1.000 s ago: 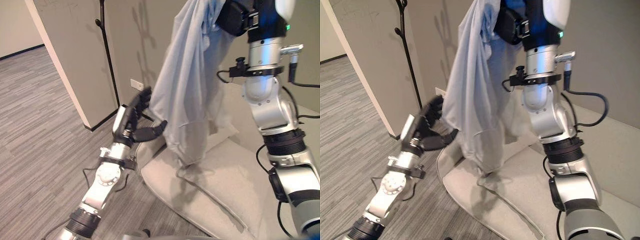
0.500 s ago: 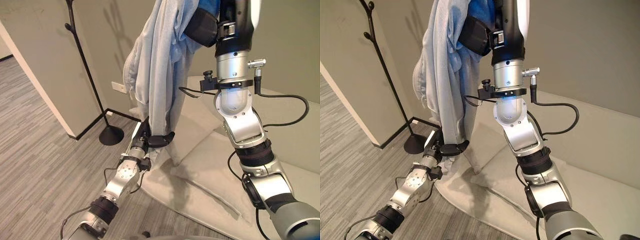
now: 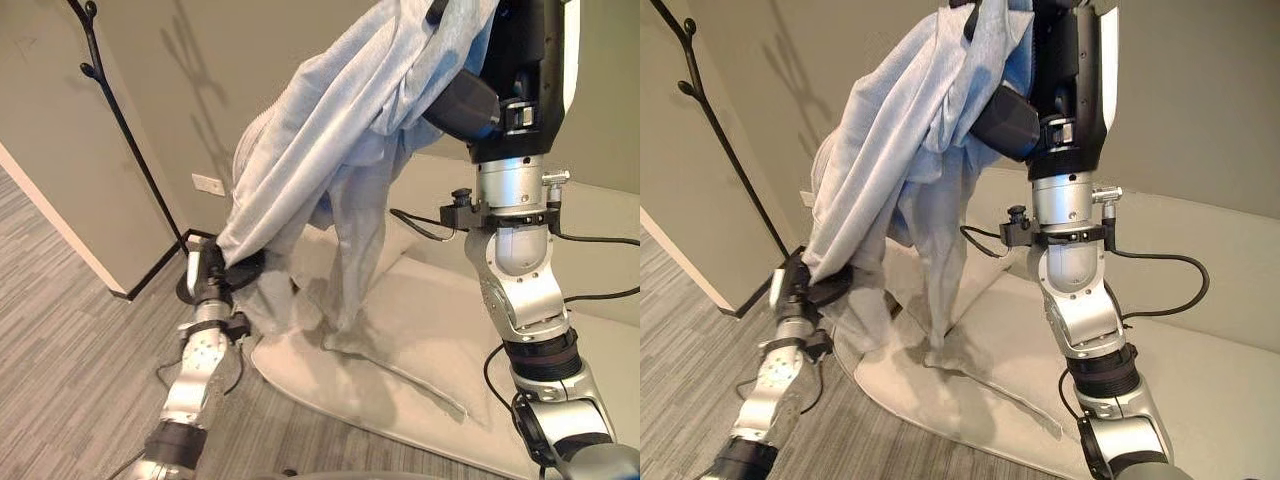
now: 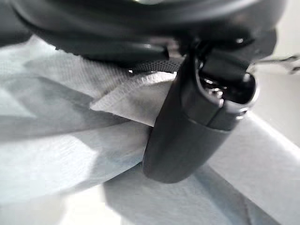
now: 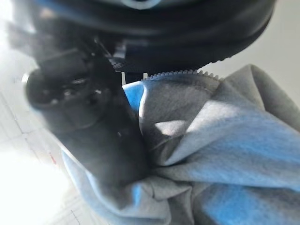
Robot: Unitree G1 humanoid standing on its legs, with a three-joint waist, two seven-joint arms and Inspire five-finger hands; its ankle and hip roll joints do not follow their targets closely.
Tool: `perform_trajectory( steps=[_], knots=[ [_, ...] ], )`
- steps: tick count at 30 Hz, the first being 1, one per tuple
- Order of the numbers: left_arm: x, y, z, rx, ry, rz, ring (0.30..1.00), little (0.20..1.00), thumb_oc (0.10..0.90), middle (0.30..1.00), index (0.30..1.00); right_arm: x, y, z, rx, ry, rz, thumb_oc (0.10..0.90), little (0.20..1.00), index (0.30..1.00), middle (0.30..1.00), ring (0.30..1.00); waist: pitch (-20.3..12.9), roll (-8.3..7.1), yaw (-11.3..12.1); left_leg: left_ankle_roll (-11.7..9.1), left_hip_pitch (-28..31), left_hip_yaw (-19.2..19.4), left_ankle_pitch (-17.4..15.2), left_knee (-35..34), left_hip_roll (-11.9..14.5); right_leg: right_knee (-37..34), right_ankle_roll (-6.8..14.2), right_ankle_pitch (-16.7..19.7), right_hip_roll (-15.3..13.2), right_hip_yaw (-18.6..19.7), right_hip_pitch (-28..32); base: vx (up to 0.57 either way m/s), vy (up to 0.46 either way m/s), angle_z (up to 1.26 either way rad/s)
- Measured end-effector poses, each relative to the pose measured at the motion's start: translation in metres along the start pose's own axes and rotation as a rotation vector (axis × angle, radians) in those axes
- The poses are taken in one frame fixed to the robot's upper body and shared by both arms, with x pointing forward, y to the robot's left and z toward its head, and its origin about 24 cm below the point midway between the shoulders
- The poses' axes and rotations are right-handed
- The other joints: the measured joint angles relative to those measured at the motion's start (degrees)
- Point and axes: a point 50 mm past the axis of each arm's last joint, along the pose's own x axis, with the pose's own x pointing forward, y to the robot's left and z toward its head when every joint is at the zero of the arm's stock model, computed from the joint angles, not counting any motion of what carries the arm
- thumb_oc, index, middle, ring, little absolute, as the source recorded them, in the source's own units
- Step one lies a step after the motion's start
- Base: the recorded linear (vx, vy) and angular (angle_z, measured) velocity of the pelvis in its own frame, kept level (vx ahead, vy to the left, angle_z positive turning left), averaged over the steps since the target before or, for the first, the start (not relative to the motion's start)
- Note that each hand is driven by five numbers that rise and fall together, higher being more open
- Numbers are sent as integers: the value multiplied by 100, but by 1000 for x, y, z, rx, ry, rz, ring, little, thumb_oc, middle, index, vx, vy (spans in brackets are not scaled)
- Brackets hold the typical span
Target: Hang the clothes on the sofa on the clothes rack.
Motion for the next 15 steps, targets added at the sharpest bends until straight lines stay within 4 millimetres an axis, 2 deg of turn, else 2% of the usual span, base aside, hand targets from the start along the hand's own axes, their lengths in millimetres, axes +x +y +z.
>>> perform_trajectory(
  steps=[3, 4, 5, 6, 7, 8, 9, 11, 12, 13, 14, 15],
  knots=[
    [-8, 38, 19, 58, -99, 135, 300, 300, 400, 300, 300, -21, -5, -2, 35, 40, 29, 400, 300, 300, 300, 300, -5, -7, 86, -14, -195, -82, 18, 5, 0, 6, -3, 1, 7, -72, -156, -150, 20, 12],
    [-10, 53, 27, 82, -136, 204, 300, 300, 400, 300, 300, -32, -10, -7, 41, 84, 31, 400, 300, 300, 300, 300, -2, 2, 197, -22, -361, -185, 26, 39, -9, 24, -1, 0, -6, -181, -244, -139, 52, 41],
    [-11, 61, 33, 86, -162, 239, 300, 300, 400, 300, 300, -40, -15, -11, 27, 115, 29, 400, 300, 300, 300, 300, 12, 9, 271, -53, -462, -276, 67, 44, -20, 30, -1, 6, -15, -298, -289, -211, 183, 99],
    [-9, 66, 39, 77, -203, 284, 300, 300, 400, 300, 300, -55, -23, -16, 3, 174, 13, 400, 300, 300, 300, 300, 52, 7, 259, -178, -646, -510, 117, 46, -51, 30, -50, 1, -93, -662, -315, -92, 132, 109],
    [-9, 68, 42, 82, -224, 306, 300, 300, 400, 300, 300, -60, -26, -19, -9, 201, 15, 400, 300, 300, 300, 300, 96, 11, 299, -222, -728, -547, 94, 59, -46, 29, -86, 5, -141, -798, -325, -111, 197, 129],
    [-8, 70, 48, 93, -258, 316, 300, 300, 400, 300, 300, -67, -27, -21, -14, 227, 22, 400, 300, 300, 300, 300, 216, -78, 304, -224, -912, 29, -188, 288, 34, 29, -212, 8, -273, -1026, -336, 28, 222, 121],
    [-9, 74, 54, 99, -292, 324, 300, 300, 400, 300, 300, -76, -25, -25, -12, 274, 47, 400, 300, 300, 300, 300, 360, -196, 290, -241, -1158, 646, -183, 499, 370, 31, -219, -6, -429, -1213, -343, 49, 210, 97],
    [-18, 84, 52, 112, -292, 356, 300, 300, 400, 300, 300, -86, -18, -30, 21, 323, 89, 400, 300, 300, 300, 300, 414, -178, 448, -336, -1087, 714, -140, 512, 919, 31, -195, -18, -429, -1188, -275, 40, 250, 29],
    [-22, 88, 49, 122, -278, 371, 300, 300, 400, 300, 300, -91, -14, -32, 35, 344, 111, 400, 300, 300, 300, 300, 453, -159, 455, -342, -960, 710, -123, 372, 1157, 31, -145, -36, -449, -1192, -184, -26, 428, 6],
    [-25, 88, 42, 127, -251, 367, 300, 300, 400, 300, 300, -100, -7, -36, 84, 379, 134, 400, 300, 300, 300, 300, 507, -227, 448, -585, -994, 599, -129, 423, 1584, 40, -6, -13, -563, -1227, -129, -57, 416, 11],
    [-25, 88, 40, 127, -250, 365, 300, 300, 400, 300, 300, -105, -3, -38, 123, 399, 132, 400, 300, 300, 300, 300, 536, -259, 429, -709, -1122, 593, -130, 566, 1909, 96, 44, -3, -616, -1242, -163, -51, 433, 8],
    [-23, 86, 39, 124, -248, 358, 300, 300, 400, 300, 300, -107, 3, -41, 156, 414, 143, 400, 300, 300, 300, 300, 604, -246, 423, -754, -1171, 664, -105, 632, 2099, 151, 61, -31, -687, -1276, -143, 13, 447, 11]
  ],
)
